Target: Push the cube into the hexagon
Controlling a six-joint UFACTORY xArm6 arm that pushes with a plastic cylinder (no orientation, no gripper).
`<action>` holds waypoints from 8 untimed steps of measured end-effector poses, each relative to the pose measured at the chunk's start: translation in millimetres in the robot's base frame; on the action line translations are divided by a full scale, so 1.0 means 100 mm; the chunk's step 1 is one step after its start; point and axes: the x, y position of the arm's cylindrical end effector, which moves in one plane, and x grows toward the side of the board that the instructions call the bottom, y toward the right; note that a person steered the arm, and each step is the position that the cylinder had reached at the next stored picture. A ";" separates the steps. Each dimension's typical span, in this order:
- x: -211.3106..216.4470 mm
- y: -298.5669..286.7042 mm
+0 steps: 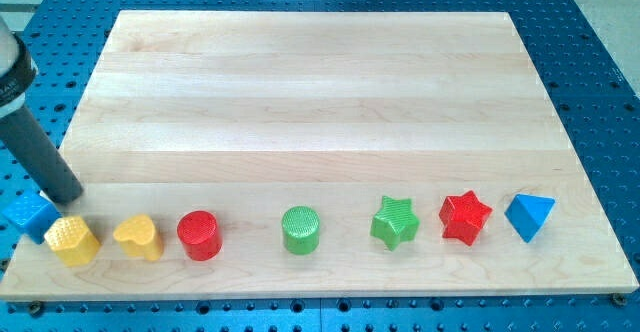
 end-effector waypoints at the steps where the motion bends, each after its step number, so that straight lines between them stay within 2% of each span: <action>1: -0.07 -0.25; 5: 0.66 -0.24; 8: 0.83 -0.25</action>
